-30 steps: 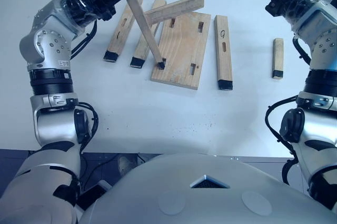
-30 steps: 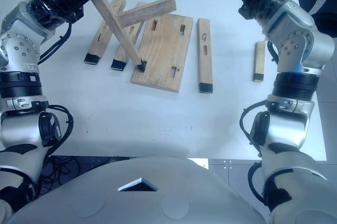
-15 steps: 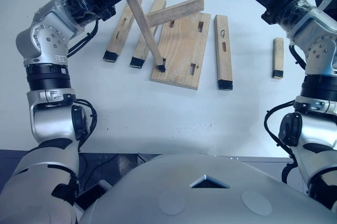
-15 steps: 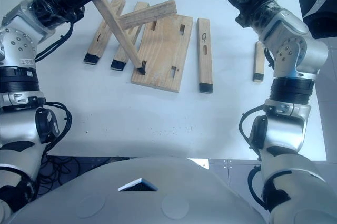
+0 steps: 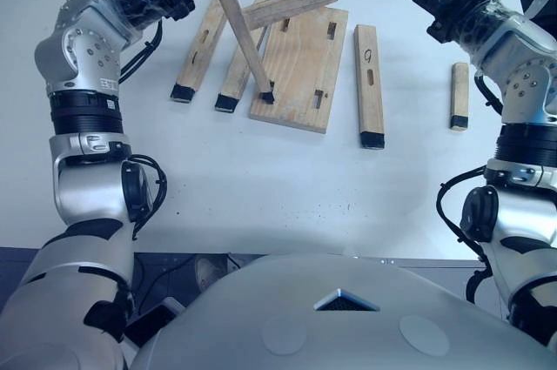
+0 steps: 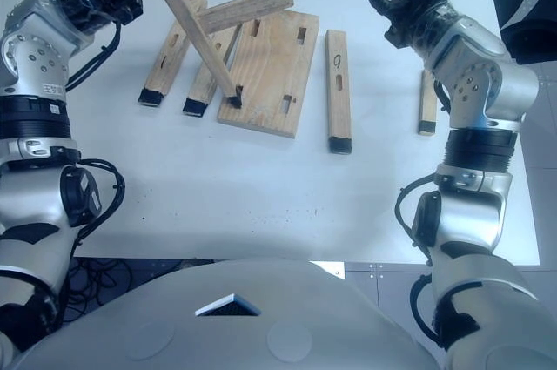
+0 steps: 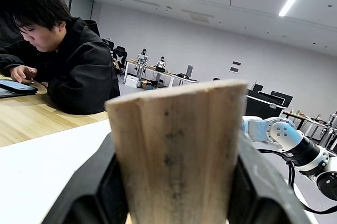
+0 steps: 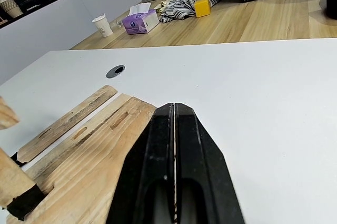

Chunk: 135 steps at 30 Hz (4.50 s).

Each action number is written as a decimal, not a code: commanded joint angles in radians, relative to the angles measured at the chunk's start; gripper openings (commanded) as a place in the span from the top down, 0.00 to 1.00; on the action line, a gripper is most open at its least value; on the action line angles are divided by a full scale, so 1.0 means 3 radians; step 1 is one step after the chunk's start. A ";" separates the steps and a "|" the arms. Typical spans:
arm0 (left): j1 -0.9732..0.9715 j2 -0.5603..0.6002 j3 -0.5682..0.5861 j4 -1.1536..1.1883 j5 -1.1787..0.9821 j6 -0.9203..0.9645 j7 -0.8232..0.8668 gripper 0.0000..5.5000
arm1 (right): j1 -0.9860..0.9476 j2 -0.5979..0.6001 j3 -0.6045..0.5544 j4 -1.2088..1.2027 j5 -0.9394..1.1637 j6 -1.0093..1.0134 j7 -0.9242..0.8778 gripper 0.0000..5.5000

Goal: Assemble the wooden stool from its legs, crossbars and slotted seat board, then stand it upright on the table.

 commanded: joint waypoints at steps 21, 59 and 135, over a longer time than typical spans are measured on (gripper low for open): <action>-0.0242 0.0355 -0.0406 0.0741 0.0752 -0.0243 -0.0545 0.63 | 0.0105 0.0064 0.0075 -0.0096 0.0009 0.0048 0.0047 1.00; -0.1900 0.0907 -0.2710 0.0743 0.1512 -0.1121 -0.1365 0.63 | 0.0578 0.0511 0.0113 -0.0450 0.0009 -0.0124 -0.0245 1.00; 0.1140 -0.0067 -0.0024 -0.1343 0.1318 0.0497 0.2382 0.66 | 0.0007 0.0205 -0.0357 0.0455 -0.0490 -0.0804 -0.0604 1.00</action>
